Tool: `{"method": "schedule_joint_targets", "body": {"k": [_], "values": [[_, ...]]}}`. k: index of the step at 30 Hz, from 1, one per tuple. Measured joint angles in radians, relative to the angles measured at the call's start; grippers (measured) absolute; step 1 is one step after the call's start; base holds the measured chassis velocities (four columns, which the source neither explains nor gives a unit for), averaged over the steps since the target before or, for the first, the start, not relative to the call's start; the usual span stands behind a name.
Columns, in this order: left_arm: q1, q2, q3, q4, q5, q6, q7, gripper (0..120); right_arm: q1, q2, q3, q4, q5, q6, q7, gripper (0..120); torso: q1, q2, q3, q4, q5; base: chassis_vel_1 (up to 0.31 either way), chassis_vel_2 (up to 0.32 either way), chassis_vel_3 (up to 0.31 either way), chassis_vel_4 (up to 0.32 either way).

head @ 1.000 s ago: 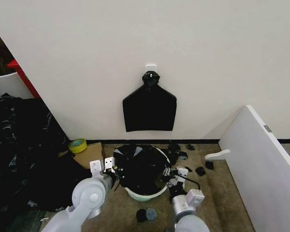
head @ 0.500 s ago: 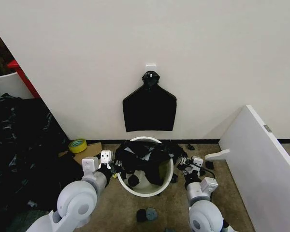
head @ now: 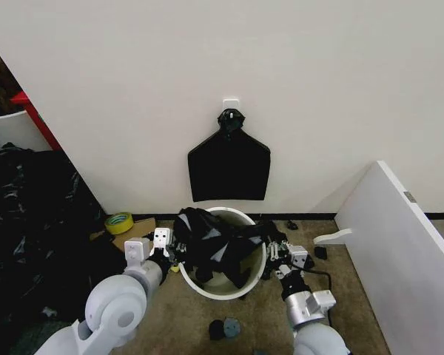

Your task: Place the garbage bag over the trash bin.

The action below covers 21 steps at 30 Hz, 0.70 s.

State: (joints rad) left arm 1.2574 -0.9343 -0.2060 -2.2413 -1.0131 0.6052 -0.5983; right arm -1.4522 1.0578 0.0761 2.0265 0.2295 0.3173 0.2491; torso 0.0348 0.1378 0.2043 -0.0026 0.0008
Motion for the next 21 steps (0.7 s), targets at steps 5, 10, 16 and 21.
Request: {"method": "schedule_joint_targets", "body": {"k": [5, 10, 16, 21], "values": [[-0.005, 0.017, 0.005, 0.022, 0.013, 0.0, 0.004, 5, 0.007, -0.078, 0.041, -0.025, -0.141, 0.066, -0.101, 51, 0.0, 0.0, 0.0, -0.0001, 0.0, 0.0, 0.0, 0.0, 0.0], [-0.015, 0.039, 0.029, 0.034, 0.047, -0.004, 0.032, 5, 0.036, -0.147, 0.057, -0.038, -0.185, 0.099, -0.236, 68, 0.0, 0.0, 0.0, -0.0001, -0.0004, 0.0, 0.0, 0.0, 0.0], [-0.032, 0.05, 0.046, 0.042, 0.057, -0.009, 0.05, 5, 0.097, -0.176, 0.017, -0.066, -0.296, 0.068, -0.331, 89, 0.0, 0.0, 0.0, -0.0003, -0.0002, 0.0, 0.0, 0.0, 0.0], [-0.044, 0.049, 0.055, 0.052, 0.057, -0.008, 0.05, 5, 0.204, -0.169, -0.042, -0.092, -0.405, 0.015, -0.418, 100, 0.0, 0.0, 0.0, 0.0001, -0.0003, 0.0, 0.0, 0.0, 0.0]]}}
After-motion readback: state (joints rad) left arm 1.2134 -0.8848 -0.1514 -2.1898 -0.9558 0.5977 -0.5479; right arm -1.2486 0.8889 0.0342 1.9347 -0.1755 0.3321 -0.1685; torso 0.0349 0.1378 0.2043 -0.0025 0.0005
